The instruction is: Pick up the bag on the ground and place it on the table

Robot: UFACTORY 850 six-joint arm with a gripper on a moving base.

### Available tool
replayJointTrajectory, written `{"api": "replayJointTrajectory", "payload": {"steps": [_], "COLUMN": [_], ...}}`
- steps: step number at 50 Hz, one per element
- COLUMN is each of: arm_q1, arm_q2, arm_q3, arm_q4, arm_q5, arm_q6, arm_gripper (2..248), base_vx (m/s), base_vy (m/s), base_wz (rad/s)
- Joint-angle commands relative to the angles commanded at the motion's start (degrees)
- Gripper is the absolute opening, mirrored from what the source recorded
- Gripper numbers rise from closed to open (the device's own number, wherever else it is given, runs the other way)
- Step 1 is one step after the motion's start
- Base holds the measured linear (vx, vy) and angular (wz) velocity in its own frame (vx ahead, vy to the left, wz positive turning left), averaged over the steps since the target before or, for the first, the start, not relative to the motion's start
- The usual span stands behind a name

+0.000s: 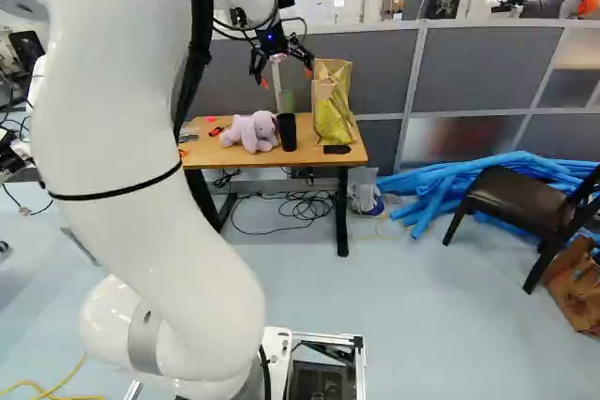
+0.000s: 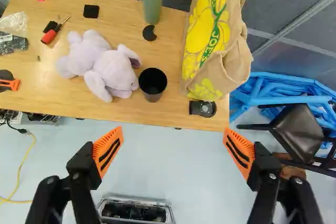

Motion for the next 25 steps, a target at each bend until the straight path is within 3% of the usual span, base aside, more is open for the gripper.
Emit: {"api": "replayJointTrajectory", "payload": {"steps": [25], "arm_q1": [0.0], "arm_q2": [4.4], "arm_q3": [13.1], "arm_q4": [0.9], "arm_q5": [14.8], "arm_q6": [1.5], "arm_gripper": [247], "base_vx": [0.000], "base_vy": [0.000], "base_wz": [0.000]}}
